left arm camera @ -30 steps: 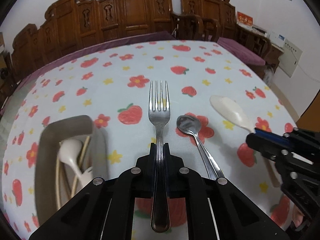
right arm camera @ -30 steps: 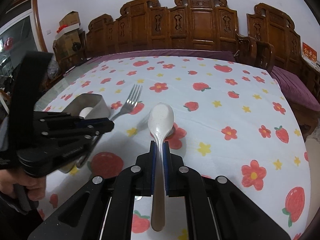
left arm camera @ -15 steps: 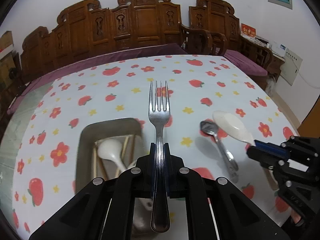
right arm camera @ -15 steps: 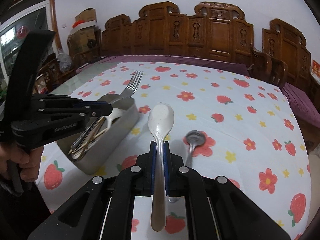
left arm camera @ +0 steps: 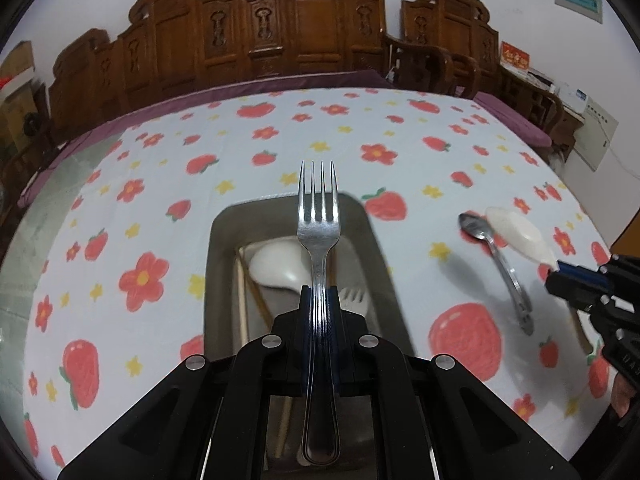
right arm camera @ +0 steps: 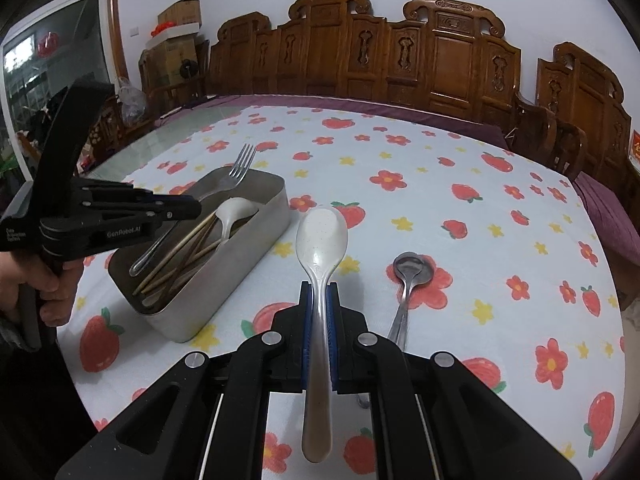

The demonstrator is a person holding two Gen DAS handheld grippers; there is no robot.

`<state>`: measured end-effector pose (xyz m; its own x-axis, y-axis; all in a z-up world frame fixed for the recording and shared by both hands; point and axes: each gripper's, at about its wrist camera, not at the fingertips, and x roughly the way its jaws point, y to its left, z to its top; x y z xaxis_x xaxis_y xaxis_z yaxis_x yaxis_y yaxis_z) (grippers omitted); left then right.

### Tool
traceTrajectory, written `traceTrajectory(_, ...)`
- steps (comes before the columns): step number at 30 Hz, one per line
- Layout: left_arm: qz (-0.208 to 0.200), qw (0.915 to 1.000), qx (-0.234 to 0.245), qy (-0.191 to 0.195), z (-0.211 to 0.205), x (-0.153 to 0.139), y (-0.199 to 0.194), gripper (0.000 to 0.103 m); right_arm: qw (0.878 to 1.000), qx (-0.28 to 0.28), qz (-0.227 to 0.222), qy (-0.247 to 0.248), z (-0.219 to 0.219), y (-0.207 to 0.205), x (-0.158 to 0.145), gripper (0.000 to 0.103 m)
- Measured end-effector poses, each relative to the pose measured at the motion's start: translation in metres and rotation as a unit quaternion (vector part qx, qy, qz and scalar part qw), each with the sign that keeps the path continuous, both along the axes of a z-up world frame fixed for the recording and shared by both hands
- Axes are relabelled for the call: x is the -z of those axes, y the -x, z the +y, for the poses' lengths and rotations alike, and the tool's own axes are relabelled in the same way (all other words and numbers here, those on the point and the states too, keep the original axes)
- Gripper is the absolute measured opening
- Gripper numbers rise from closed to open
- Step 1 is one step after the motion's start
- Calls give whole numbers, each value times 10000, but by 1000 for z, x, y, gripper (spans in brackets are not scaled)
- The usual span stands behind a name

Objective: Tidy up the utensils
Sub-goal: 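Carry the metal fork into the tray and release it with the left tool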

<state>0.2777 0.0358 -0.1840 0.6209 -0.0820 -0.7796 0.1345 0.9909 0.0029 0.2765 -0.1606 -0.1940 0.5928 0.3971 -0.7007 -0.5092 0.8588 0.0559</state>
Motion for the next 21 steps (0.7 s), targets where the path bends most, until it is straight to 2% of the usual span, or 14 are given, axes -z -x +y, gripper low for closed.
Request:
traceTrajectory(7,371,9991,-179,-90,14,26,-7,6,10000,-55,12,78,8,3,4,8)
traceTrajectory(11,502,9983,-296,12,21,30,-10,7,9999,-61,13,111,11,7,5,8)
traceTrajectory(14,520,9980,-346,48,24,29,-8,7,9999,-74,52,99,14,9,6,8)
traceTrajectory(16,385,9986,-361,71,26,22,-5,16,9999,-85,44,112,19,12,6,8)
traceTrajectory(21,182,9989,-368,214,32,6,1,18,9999,-27,-99,-67,29,18,-7,8)
